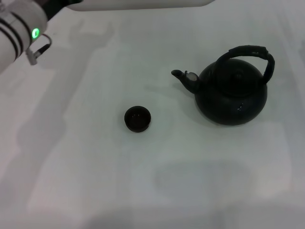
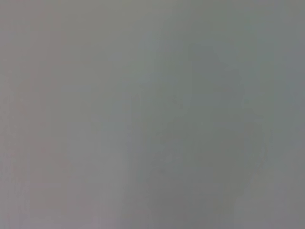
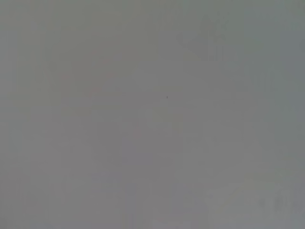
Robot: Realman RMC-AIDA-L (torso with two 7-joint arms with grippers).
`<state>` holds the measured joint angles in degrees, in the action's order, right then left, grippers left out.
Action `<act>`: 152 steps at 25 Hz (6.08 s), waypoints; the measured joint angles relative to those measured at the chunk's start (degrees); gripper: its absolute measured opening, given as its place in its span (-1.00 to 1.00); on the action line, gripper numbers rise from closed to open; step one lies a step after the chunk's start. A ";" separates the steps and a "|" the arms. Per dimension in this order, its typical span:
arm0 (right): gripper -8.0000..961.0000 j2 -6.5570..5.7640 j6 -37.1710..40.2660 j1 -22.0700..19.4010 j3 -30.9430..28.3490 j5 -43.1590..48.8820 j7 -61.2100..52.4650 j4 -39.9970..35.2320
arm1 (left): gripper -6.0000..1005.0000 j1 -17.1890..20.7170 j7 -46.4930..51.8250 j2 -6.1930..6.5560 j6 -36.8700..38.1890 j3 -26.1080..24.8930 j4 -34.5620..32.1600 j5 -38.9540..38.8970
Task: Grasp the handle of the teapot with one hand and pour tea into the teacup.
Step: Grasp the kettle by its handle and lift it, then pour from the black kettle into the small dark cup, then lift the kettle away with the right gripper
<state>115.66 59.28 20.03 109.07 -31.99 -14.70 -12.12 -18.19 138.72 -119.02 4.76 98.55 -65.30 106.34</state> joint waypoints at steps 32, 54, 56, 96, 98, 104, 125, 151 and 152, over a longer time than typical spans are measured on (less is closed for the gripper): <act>0.76 0.03 -0.22 -0.01 -0.55 -0.06 -0.08 -0.05 | 0.72 -1.43 33.97 -0.26 -60.44 27.26 29.06 11.65; 0.75 -2.29 22.44 -10.44 0.71 27.14 -26.34 3.51 | 0.72 -0.28 33.92 -0.22 -61.63 28.96 31.87 9.72; 0.75 -2.34 23.91 -10.55 0.70 30.01 -26.58 4.52 | 0.72 -0.37 33.91 -0.20 -61.99 29.33 32.05 9.78; -0.17 -0.18 16.87 -4.83 -1.94 36.49 -28.46 4.66 | 0.72 -0.54 33.90 -0.25 -63.56 31.87 34.15 9.49; -0.28 -0.18 16.89 -4.67 -1.89 36.49 -28.46 4.65 | 0.72 -0.32 33.90 -0.29 -63.57 31.87 33.97 9.45; -0.53 -0.17 16.93 -4.45 -1.62 36.66 -28.26 4.13 | 0.72 0.10 33.90 -0.34 -63.98 31.87 33.82 9.44; -0.60 -0.17 12.18 3.01 0.89 41.15 -18.95 -3.51 | 0.72 -0.07 33.90 -0.34 -64.01 32.66 33.92 9.54; -0.63 0.44 9.65 4.89 2.39 41.43 -1.53 -6.39 | 0.72 -0.40 33.90 -0.34 -64.06 34.08 34.01 9.63; -0.63 0.46 9.64 4.93 2.62 41.43 -0.88 -6.41 | 0.72 -0.39 33.90 -0.34 -64.06 34.11 33.95 9.65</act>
<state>116.13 68.91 24.95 111.69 9.43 -15.57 -18.54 -18.58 172.62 -119.36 -59.30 132.66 -31.34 115.98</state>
